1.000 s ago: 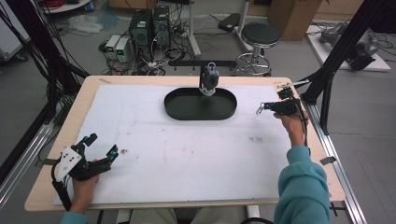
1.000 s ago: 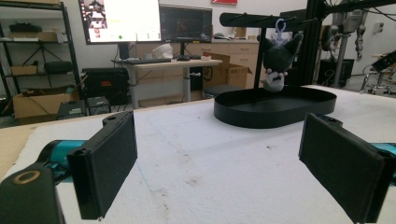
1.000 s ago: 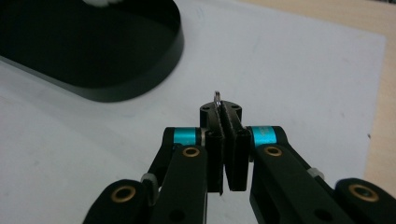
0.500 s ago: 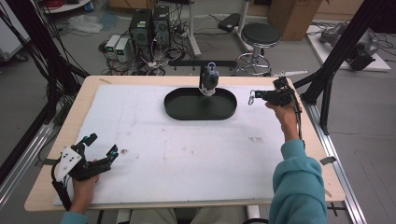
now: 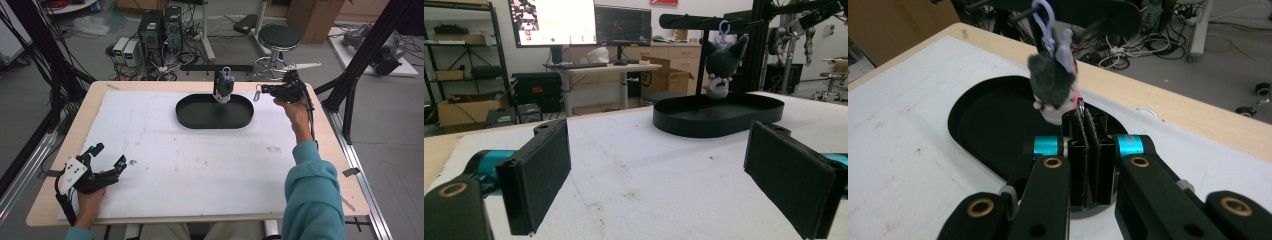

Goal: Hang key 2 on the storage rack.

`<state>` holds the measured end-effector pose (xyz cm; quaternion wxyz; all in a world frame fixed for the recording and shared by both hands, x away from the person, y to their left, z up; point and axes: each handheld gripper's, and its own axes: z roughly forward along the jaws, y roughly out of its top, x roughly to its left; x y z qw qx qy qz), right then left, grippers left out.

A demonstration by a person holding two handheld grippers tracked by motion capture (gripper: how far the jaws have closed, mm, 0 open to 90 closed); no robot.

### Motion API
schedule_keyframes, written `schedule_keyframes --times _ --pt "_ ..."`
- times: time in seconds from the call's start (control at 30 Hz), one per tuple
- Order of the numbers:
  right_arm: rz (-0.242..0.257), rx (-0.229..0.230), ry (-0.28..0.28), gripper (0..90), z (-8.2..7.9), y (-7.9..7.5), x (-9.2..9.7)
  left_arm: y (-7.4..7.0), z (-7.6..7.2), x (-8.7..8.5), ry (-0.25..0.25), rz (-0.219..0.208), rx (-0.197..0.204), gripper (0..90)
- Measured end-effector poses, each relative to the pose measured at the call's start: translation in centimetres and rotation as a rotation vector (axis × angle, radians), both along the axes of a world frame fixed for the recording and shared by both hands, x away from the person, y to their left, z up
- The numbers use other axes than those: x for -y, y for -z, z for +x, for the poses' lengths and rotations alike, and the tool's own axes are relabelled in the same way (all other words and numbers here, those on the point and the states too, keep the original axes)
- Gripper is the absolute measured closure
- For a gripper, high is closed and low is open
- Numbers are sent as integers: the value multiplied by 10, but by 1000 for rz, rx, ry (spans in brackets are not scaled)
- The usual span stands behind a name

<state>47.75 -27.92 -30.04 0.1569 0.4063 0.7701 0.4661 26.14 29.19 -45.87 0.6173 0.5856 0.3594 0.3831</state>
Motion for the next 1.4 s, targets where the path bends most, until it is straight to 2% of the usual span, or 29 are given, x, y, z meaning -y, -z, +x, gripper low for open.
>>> schedule_keyframes --times 0.33,0.4,0.5,0.83,0.9,1.33,1.4 --pt "13 19 -47 891 11 -12 -20 0 0 0 0 0 -1 119" --pt "8 8 -61 891 13 -14 -23 0 0 0 0 0 1 119" --pt "11 21 -67 890 18 -16 -26 0 0 0 0 1 -1 119" --pt "10 13 -78 890 31 -24 -34 0 0 0 -1 -2 1 119" --pt "-4 17 -83 890 34 -25 -36 0 0 0 0 -3 0 119" --pt "6 2 -54 890 41 -20 -33 0 0 0 0 -1 -2 118" --pt "3 12 -49 889 42 -19 -32 0 0 0 -1 -2 -2 119"
